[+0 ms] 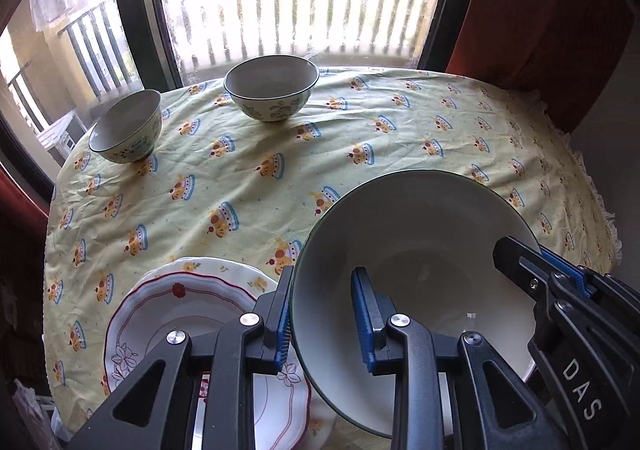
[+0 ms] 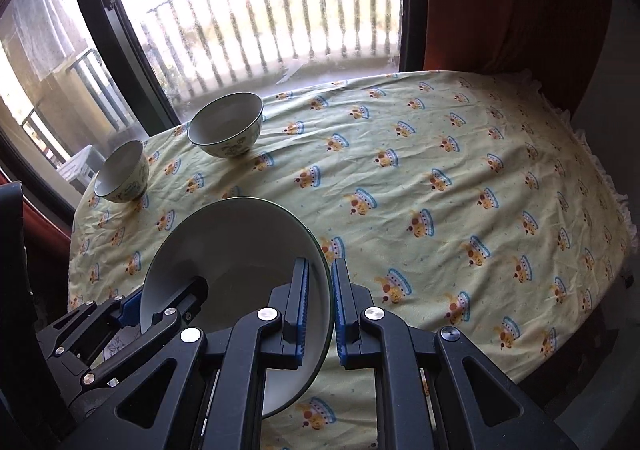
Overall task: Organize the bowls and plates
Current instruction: 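Lift the white bowl with both grippers and carry it beside the plate stack, then lower the white bowl onto the cloth and open both grippers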
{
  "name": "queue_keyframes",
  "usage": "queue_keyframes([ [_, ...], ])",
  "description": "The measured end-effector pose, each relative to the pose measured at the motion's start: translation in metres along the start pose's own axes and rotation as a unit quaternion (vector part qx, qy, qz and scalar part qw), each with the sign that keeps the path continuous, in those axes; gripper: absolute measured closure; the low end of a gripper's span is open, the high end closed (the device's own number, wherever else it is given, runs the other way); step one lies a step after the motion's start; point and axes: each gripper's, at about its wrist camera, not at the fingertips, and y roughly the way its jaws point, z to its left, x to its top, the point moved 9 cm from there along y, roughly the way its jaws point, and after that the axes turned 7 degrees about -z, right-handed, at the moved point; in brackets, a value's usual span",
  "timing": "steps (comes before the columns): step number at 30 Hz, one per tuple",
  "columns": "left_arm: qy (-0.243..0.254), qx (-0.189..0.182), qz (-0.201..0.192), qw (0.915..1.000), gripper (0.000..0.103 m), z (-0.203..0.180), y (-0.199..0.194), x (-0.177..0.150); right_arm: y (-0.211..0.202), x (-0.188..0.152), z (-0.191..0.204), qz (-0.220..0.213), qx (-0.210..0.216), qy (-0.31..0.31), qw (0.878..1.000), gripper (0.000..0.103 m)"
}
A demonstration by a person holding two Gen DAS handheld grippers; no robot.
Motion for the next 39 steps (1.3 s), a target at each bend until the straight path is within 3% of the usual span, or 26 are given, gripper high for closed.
queue_keyframes([
  [14,-0.052,0.056,0.037,0.9964,0.077,-0.040,0.037,-0.048,0.042,-0.038,-0.053,0.066,0.037,-0.044,0.996,0.089],
  [28,-0.077,0.116,0.017,0.9901,0.076,-0.050,0.040,-0.058,0.061,-0.044,-0.061,0.081,0.080,-0.105,0.988,0.089],
  [37,-0.075,0.098,0.015,0.9922,0.043,-0.068,0.036,-0.063,0.064,-0.049,-0.071,0.094,0.082,-0.098,0.987,0.088],
  [39,-0.078,0.095,0.012,0.9923,0.032,-0.069,0.034,-0.061,0.066,-0.049,-0.072,0.097,0.075,-0.104,0.987,0.076],
])
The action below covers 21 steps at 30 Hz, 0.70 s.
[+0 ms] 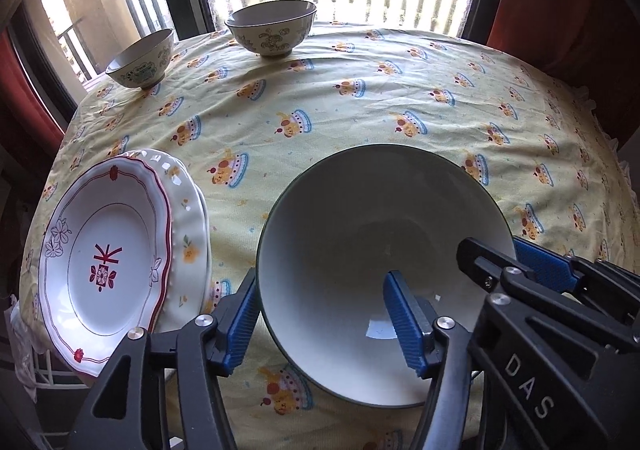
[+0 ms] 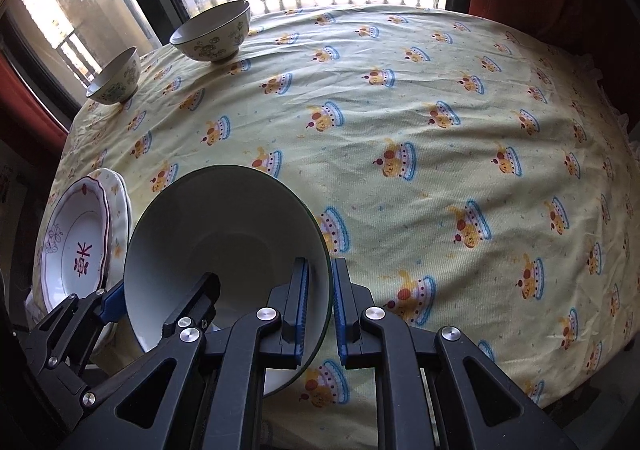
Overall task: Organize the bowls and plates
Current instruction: 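Lower the white bowl onto the cloth and open both grippers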
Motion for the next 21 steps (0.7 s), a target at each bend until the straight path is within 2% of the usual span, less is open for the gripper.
queue_keyframes([
  [2,-0.004,0.006,-0.008,0.9999,0.024,0.003,-0.004,0.004,-0.003,0.002,-0.001,-0.006,0.008,0.005,1.000,0.038],
  [3,-0.007,0.009,-0.011,0.9999,0.022,0.005,-0.006,0.006,-0.006,0.003,-0.002,-0.014,0.004,0.006,1.000,0.036],
  [5,-0.013,0.010,-0.012,0.9998,0.018,0.008,-0.009,0.007,-0.010,0.007,-0.002,-0.022,0.011,0.008,1.000,0.033],
  [9,-0.015,0.011,-0.023,0.9996,0.016,0.012,-0.018,0.012,-0.015,0.013,0.000,-0.028,0.021,0.012,0.999,0.029],
  [21,-0.043,0.005,-0.036,0.9984,0.016,0.048,-0.038,0.026,-0.043,0.033,0.045,-0.071,0.046,-0.032,0.996,0.028],
])
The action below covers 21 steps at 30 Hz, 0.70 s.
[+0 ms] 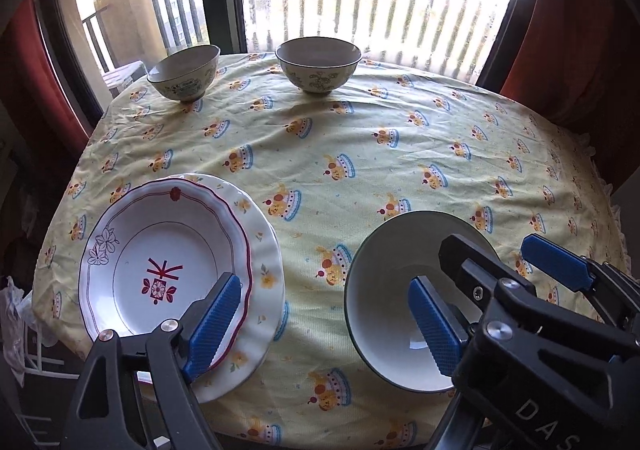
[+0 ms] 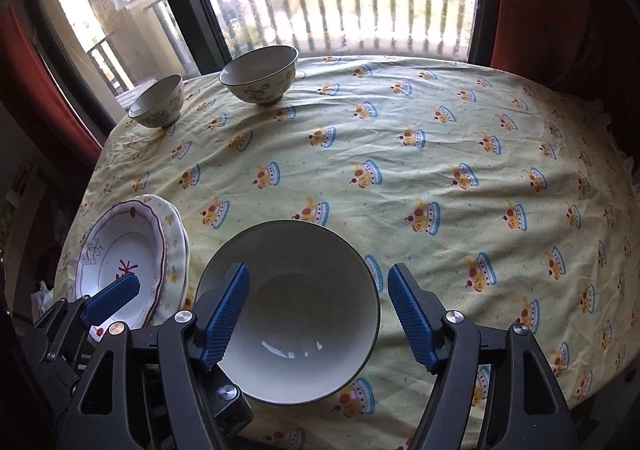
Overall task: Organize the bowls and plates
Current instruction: 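Lower the white bowl onto the cloth and open both grippers, then move both grippers toward another white bowl on the cloth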
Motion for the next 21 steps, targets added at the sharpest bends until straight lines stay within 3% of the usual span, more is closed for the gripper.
queue_keyframes([
  [8,0.022,-0.008,-0.028,0.9993,0.016,0.035,-0.006,0.033,0.005,0.025,0.039,-0.015,0.004,0.015,1.000,0.028],
  [21,0.055,-0.047,-0.024,0.9971,0.014,0.097,0.012,0.083,0.024,0.070,0.106,-0.044,-0.041,0.042,0.997,0.028],
])
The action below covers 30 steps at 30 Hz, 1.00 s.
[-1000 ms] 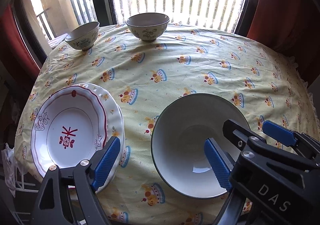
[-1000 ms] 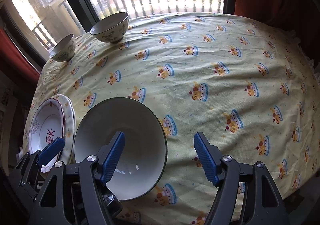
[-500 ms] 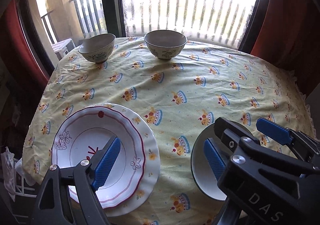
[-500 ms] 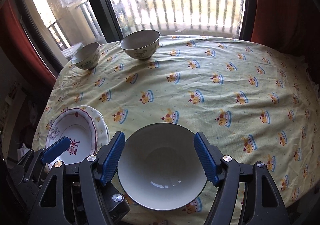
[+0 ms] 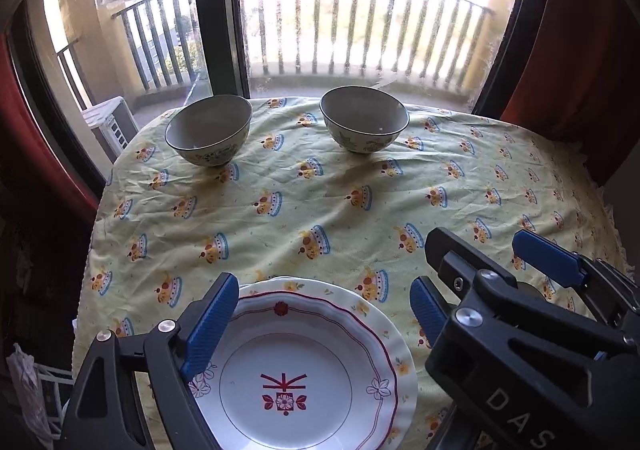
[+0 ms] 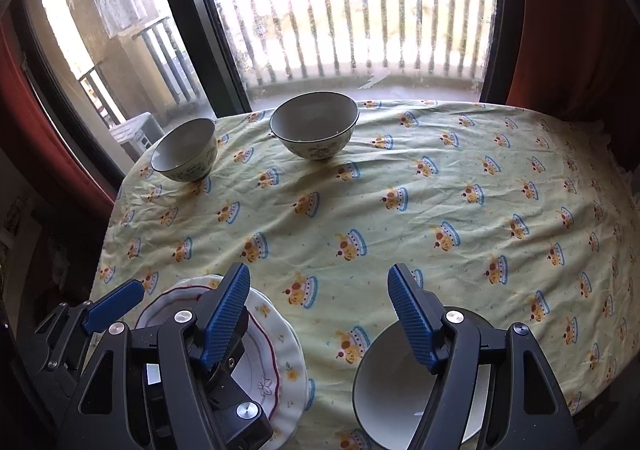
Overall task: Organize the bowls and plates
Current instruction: 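Move both grippers toward another white bowl on the cloth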
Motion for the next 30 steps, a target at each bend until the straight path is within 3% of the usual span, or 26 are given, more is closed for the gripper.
queue_keyframes([
  [18,0.009,-0.004,-0.007,0.9999,0.026,0.110,0.056,0.058,0.077,0.046,0.107,0.006,-0.023,0.004,1.000,0.028],
  [30,-0.004,0.043,-0.017,0.9989,0.035,0.169,0.119,0.121,0.146,0.106,0.149,-0.006,-0.031,0.013,0.999,0.029],
])
